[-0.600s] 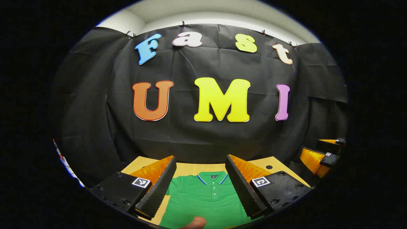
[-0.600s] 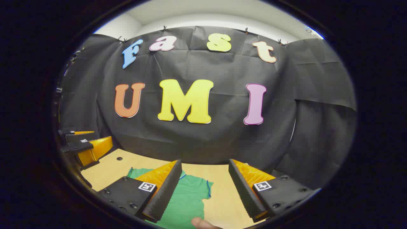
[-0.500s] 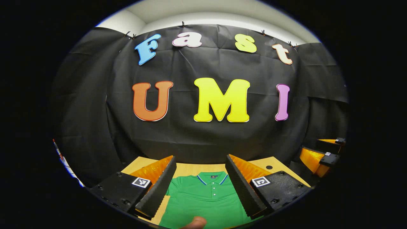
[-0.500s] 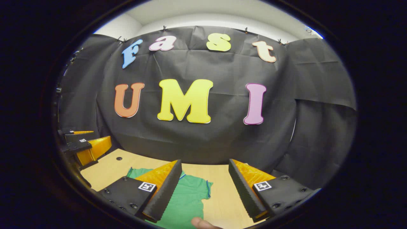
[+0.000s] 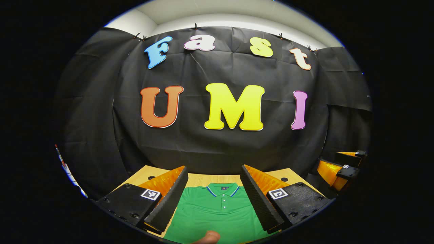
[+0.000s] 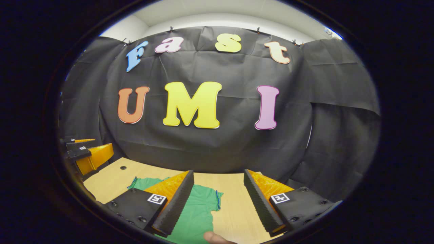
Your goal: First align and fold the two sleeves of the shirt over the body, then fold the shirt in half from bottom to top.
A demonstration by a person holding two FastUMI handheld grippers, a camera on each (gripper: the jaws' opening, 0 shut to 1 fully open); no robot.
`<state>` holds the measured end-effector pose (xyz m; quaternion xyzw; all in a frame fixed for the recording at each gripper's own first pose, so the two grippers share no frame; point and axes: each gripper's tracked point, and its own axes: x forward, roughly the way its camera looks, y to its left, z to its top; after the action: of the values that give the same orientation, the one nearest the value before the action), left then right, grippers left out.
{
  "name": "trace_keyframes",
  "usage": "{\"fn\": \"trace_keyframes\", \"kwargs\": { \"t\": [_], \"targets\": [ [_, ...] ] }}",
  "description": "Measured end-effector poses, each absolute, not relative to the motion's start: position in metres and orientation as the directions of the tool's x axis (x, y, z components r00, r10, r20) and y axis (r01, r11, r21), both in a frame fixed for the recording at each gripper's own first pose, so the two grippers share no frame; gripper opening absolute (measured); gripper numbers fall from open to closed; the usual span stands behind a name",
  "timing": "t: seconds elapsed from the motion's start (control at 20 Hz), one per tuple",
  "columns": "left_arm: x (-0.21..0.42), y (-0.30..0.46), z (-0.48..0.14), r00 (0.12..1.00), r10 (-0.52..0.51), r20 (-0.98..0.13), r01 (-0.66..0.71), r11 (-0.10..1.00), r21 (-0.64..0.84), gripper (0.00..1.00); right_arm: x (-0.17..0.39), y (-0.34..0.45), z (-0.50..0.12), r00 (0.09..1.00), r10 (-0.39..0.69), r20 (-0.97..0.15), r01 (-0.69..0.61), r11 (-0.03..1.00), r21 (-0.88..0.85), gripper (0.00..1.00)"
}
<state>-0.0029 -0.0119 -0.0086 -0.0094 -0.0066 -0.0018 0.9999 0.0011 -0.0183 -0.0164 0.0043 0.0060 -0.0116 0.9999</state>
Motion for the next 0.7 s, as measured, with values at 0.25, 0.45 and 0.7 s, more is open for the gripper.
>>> {"fn": "trace_keyframes", "kwargs": {
  "t": [0.25, 0.45, 0.7],
  "targets": [
    [-0.006, -0.011, -0.012, 1.000, 0.003, 0.011, -0.003, 1.000, -0.018, 1.00, 0.001, -0.018, -0.022, 0.999, -0.018, -0.028, 0.018, 1.000, 0.002, 0.93],
    [-0.010, -0.011, -0.019, 1.000, -0.001, -0.003, 0.001, 1.000, -0.016, 1.00, 0.002, -0.013, -0.027, 0.999, -0.007, -0.040, 0.006, 1.000, -0.003, 0.95],
    [-0.008, -0.007, -0.019, 1.000, 0.007, -0.002, -0.007, 1.000, -0.021, 1.00, 0.010, -0.015, -0.039, 0.998, -0.006, -0.067, 0.005, 1.000, -0.011, 0.93]
  ]
}}
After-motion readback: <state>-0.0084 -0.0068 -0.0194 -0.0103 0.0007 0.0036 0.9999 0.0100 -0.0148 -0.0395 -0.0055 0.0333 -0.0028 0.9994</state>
